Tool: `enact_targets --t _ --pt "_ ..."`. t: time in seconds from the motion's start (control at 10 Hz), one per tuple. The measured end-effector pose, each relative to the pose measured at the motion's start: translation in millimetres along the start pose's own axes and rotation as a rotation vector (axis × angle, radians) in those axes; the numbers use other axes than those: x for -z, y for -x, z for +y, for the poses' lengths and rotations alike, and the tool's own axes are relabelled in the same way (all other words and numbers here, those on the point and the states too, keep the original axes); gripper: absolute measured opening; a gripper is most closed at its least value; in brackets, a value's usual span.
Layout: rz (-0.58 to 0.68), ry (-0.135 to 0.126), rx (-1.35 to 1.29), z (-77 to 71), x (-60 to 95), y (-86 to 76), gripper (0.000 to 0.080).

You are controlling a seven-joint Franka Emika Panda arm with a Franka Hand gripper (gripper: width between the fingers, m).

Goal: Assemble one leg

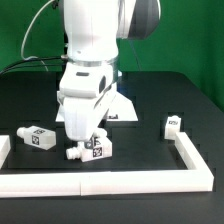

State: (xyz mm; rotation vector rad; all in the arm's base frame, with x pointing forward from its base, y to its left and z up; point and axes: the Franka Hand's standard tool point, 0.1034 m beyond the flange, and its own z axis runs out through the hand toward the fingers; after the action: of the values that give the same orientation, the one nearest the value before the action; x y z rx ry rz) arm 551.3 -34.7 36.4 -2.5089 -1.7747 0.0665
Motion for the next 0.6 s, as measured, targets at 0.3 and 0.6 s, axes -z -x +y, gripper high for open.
enact_targets --t 0.3,0.6 --pt "0.001 -0.016 -0.002 6.9 -17.5 4.5 0.0649" --pt "-0.001 -0.025 -0.012 5.6 -21.6 4.9 0.0649"
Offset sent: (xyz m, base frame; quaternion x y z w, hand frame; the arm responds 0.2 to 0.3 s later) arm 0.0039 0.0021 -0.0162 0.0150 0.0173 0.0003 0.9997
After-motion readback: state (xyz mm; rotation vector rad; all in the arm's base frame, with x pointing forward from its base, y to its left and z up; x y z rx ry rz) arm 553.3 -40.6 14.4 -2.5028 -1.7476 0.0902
